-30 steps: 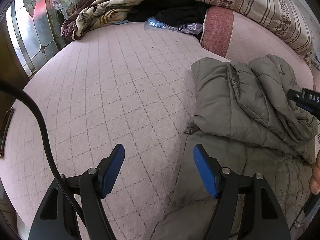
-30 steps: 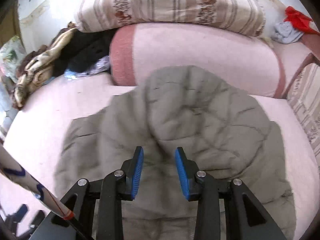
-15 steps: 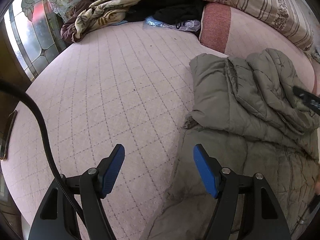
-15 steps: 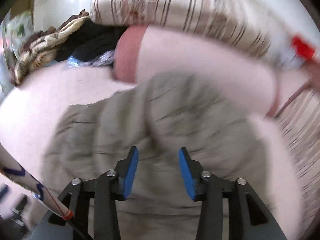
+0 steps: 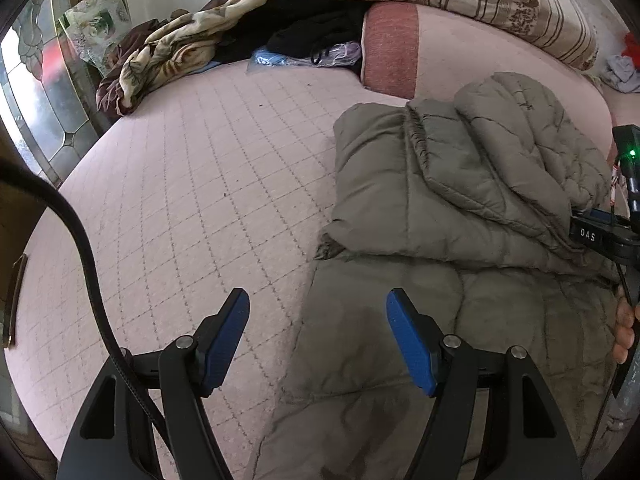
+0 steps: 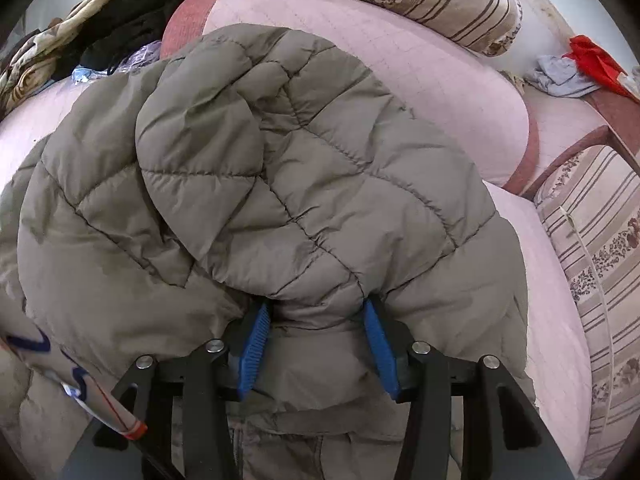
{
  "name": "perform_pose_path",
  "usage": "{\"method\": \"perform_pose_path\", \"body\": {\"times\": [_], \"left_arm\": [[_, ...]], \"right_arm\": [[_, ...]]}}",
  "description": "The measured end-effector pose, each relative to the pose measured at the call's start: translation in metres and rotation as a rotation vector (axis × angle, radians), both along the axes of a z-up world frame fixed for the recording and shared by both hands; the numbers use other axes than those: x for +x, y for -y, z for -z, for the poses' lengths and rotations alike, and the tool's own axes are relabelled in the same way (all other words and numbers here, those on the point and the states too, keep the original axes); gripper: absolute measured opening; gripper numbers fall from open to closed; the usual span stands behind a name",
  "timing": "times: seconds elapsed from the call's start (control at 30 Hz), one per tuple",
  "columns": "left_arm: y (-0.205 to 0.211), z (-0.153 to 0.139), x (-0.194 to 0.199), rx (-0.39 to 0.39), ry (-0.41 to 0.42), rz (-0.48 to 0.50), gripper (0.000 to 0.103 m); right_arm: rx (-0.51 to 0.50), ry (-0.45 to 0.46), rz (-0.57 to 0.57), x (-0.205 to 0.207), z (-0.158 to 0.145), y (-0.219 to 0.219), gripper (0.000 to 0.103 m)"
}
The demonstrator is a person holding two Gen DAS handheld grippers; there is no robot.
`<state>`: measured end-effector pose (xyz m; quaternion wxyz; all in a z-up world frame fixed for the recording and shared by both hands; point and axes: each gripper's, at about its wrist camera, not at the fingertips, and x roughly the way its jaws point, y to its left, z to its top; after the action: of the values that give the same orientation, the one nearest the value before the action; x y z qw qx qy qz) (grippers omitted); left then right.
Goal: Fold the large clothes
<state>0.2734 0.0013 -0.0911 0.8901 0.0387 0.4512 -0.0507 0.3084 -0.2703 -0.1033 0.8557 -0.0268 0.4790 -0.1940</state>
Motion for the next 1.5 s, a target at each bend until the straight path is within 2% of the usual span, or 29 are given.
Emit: {"method": "perform_pose_path", "body": {"times": [0.13,0.2,0.4,0.57,0.7,0.93,1.07,1.27,1.5], "left_arm": [[-0.003,-0.005,-0.002,-0.022,0.008,0.002,0.070],[-0.004,-0.007,-0.003,-0.034,0.014,0.000,0.070],[-0.004,-0.011,-0.006,-0.054,0.030,0.006,0.070],[-0.005,-0.016,-0.009,-0.077,0.049,0.014,0.070],[-0.005,-0.019,-0.012,-0.085,0.051,0.020,0.070],[-0.008,-0.030,-0.020,-0.114,0.085,0.029,0.070],[-0.010,-0.033,-0.024,-0.116,0.095,0.032,0.070],[-0.016,-0.039,-0.034,-0.108,0.110,0.034,0.070],[-0.027,-0.033,-0.045,-0.074,0.098,0.022,0.070]], "right_arm": [[0.007,0.127,0.024,-0.027,-0.025,0.007,0.053],[0.012,0.145,0.047,-0.036,-0.025,0.010,0.055],[0.057,0.065,0.082,-0.027,0.007,0.023,0.057],[0.021,0.042,0.085,-0.019,0.009,0.022,0.058],[0.024,0.063,0.082,-0.032,0.000,0.015,0.059],[-0.001,0.134,0.044,-0.074,-0.034,-0.008,0.068],[0.039,0.137,0.057,-0.102,-0.042,-0.006,0.073],[0.085,0.098,0.150,-0.153,-0.039,0.024,0.074],[0.138,0.043,0.302,-0.235,-0.033,0.081,0.078]]}}
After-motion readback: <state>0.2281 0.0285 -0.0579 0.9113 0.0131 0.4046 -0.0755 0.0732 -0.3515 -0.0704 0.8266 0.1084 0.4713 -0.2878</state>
